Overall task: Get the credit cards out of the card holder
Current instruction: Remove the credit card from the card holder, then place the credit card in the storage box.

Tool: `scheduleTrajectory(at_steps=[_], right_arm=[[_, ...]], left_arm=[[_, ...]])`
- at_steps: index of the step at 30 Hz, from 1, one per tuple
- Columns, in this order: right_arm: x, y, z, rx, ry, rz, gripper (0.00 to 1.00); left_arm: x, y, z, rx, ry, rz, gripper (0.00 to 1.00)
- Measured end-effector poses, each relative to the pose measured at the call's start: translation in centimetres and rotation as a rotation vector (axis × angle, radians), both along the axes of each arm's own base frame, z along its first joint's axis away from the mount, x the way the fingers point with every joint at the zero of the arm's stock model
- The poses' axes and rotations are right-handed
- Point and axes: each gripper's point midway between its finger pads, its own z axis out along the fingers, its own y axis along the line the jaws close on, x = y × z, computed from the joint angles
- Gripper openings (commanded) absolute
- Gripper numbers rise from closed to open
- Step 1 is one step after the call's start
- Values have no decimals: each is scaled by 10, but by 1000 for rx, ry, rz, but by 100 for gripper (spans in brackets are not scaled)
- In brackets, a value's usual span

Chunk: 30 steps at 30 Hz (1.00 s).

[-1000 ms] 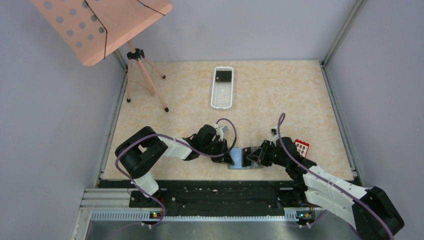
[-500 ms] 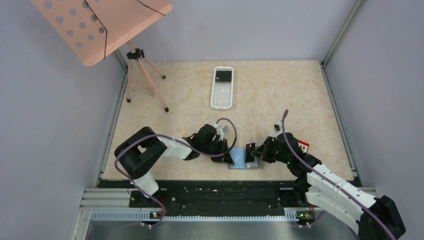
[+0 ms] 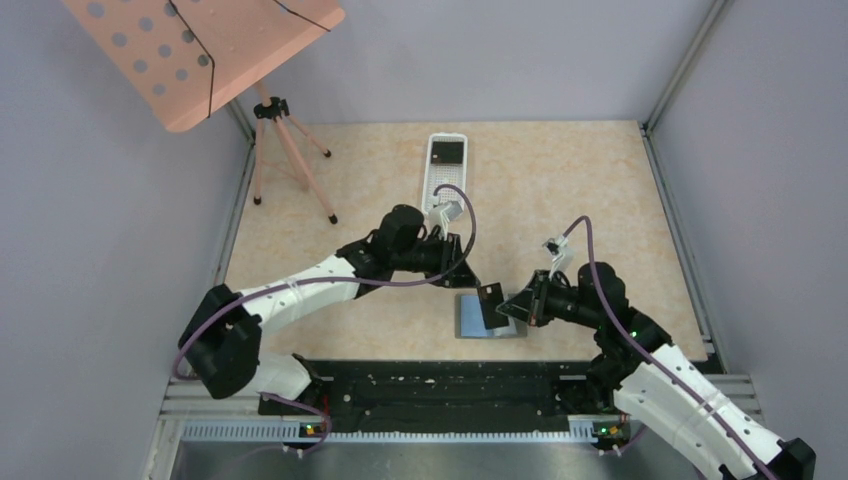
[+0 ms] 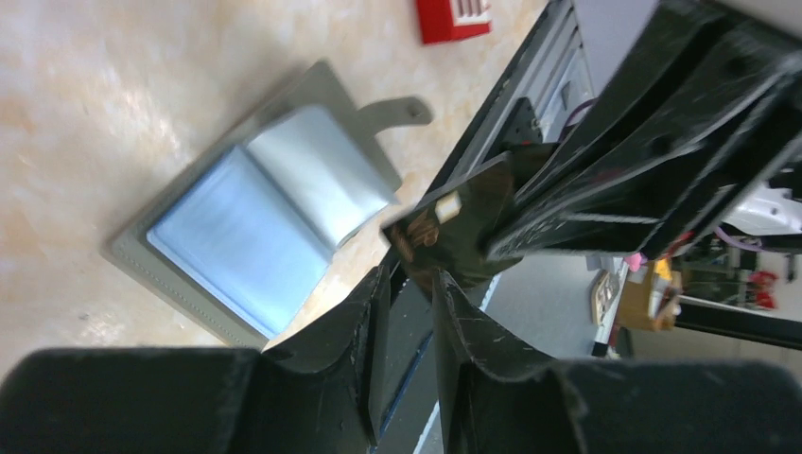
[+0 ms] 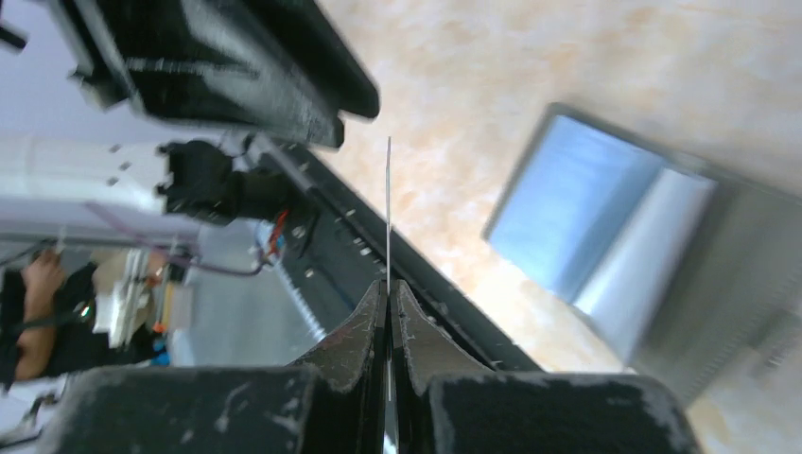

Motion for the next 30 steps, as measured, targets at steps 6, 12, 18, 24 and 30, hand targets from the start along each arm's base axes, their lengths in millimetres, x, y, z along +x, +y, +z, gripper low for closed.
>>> scheduleTrajectory(at_steps=[6,12,18,24,30], right_arm=[[-26,19,18,141,-45,187,0],[-48,26,8,226,-6,314,0],[-55,30,25,282,-68,384,0],[-60,31,27,312,-84,417,0],[-63,31,24,316,-67,426,0]], left_arm=[[-11,19,31,-17,-76,-43,36],[-45,30,42,-41,-37,-175,37],[-62,35,46,-59,6,-243,37],[-75,34,43,-100,79,-289,36],[-77,31,40,-116,122,-308,34]])
